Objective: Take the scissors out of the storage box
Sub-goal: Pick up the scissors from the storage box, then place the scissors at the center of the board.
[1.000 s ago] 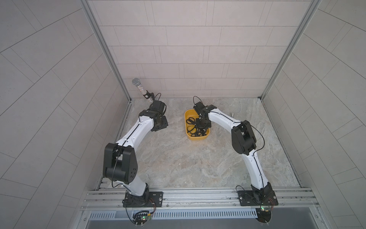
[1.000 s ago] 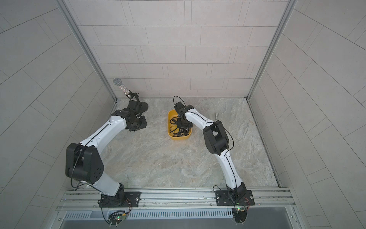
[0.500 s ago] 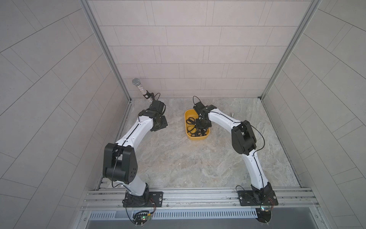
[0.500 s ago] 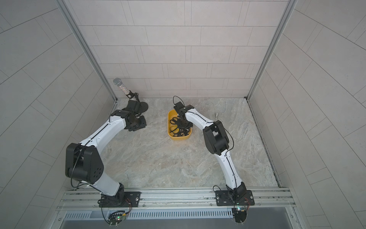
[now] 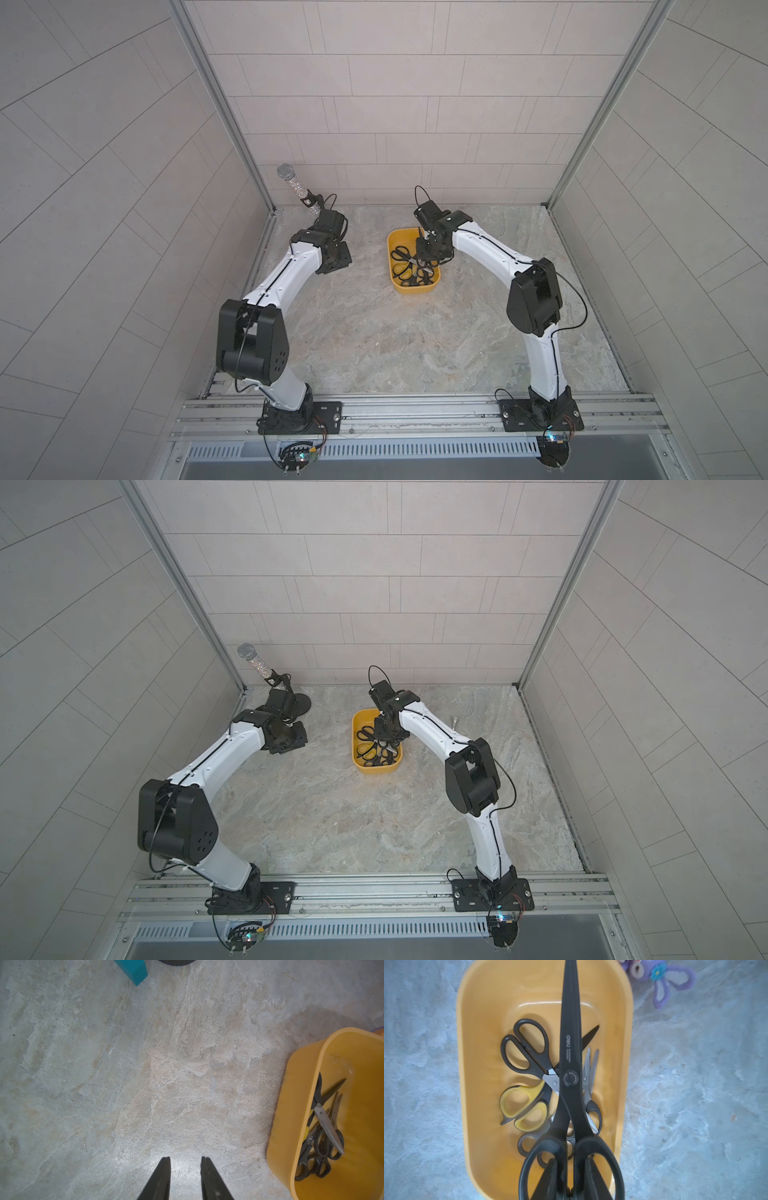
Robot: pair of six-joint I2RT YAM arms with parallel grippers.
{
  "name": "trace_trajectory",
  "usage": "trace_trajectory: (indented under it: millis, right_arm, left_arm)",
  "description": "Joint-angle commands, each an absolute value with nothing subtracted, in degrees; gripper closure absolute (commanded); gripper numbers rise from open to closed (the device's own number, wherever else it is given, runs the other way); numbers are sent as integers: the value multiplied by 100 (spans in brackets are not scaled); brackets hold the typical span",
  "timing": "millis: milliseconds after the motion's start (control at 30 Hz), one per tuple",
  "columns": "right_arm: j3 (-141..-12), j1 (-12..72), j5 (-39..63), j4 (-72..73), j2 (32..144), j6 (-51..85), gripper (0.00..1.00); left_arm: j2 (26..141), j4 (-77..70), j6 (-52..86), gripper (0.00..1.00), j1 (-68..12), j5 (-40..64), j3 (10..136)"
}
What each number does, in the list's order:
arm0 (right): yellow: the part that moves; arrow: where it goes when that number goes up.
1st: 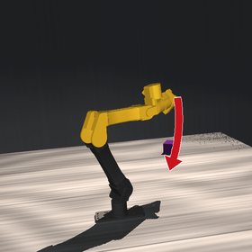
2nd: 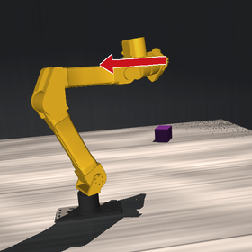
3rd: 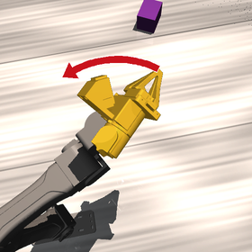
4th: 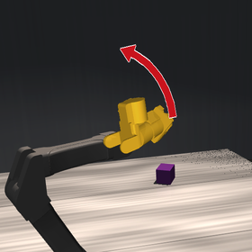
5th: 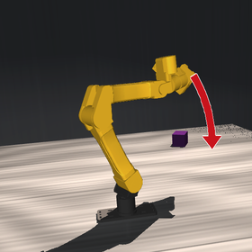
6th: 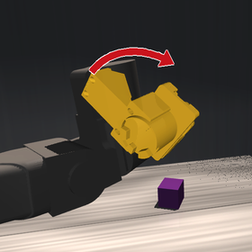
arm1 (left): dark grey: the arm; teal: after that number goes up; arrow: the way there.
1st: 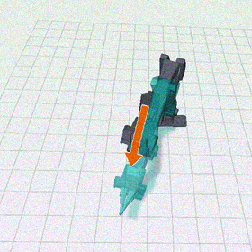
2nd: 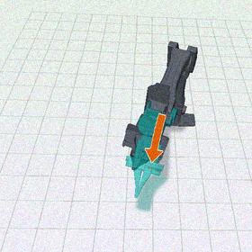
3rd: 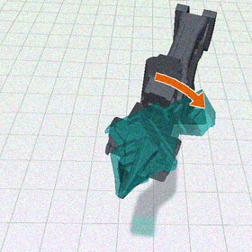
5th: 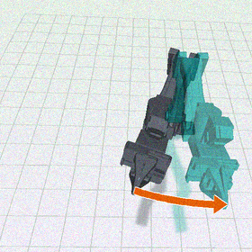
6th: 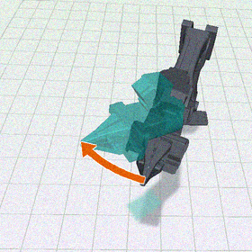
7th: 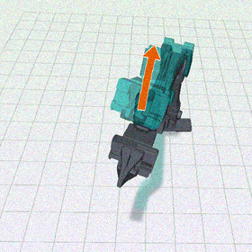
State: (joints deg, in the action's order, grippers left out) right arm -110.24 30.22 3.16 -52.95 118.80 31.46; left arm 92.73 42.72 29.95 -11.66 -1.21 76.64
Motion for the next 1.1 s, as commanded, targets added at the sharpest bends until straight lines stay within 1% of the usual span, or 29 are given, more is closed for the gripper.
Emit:
trace_trajectory:
  millis: [0, 167, 300, 433, 767, 1067]
  right_arm:
    - [-10673, 2978, 44, -5379, 11265, 3098, 100]
    - [-9401, 2845, -42, -5097, 10332, 3197, 100]
    - [-8269, 2835, -86, -4900, 9568, 3355, 100]
    - [-7432, 2835, -121, -4745, 9011, 3519, 100]
    - [-6117, 2850, -152, -4311, 8644, 3754, 100]
    - [-5360, 3109, -23, -4045, 8231, 4031, 100]
  left_arm:
    - [9362, 4341, 2780, 69, -1358, -470, 7963]
    - [9470, 4446, 2700, 69, -1648, -641, 8178]
    - [9513, 4497, 2694, 69, -1751, -685, 8248]
    - [9553, 4525, 2689, 69, -1832, -703, 8288]
    - [9681, 4592, 2740, 69, -2227, -763, 8328]
    - [9633, 4693, 2799, 69, -2268, -836, 8366]
